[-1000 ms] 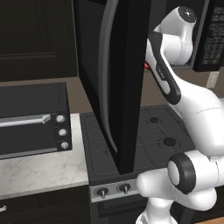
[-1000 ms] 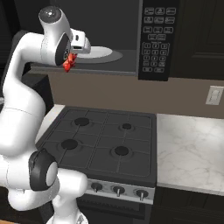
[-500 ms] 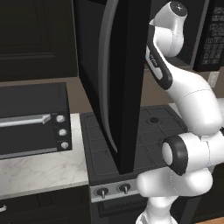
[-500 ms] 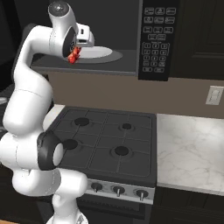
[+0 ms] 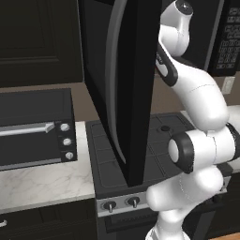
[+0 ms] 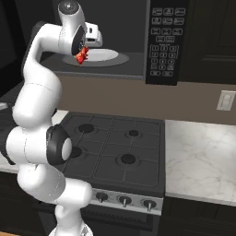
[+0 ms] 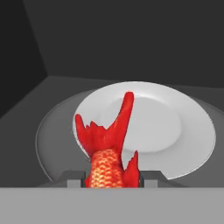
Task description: Transport the fish from the fridge to the microwave and turn on the microwave.
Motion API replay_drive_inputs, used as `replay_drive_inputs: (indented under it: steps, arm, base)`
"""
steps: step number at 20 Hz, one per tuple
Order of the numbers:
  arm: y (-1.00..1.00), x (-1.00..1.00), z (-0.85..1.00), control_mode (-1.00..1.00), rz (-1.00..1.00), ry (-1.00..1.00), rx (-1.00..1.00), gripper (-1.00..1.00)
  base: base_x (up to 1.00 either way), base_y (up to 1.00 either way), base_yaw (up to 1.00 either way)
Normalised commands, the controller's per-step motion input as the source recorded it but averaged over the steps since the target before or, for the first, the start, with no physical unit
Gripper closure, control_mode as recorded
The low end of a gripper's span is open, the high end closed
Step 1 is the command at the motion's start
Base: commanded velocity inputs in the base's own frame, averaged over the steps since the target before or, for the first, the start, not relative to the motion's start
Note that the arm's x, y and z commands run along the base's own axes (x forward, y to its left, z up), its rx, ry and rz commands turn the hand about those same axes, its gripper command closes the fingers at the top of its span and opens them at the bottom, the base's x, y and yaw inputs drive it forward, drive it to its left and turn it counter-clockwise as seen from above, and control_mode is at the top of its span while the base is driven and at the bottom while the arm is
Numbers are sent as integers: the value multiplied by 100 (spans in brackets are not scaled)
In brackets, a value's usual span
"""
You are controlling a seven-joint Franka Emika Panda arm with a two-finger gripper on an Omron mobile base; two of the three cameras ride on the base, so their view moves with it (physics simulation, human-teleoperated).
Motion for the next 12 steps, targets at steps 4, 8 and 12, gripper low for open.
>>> replay_drive_inputs:
  steps: [4, 8, 12]
  arm:
    - [0, 32, 0, -100, 1, 0, 0, 100]
    - [0, 31, 0, -100, 1, 0, -1, 100]
    - [0, 32, 0, -100, 1, 0, 0, 100]
  base:
    - [0, 0, 0]
    - [0, 0, 0]
    - [0, 0, 0]
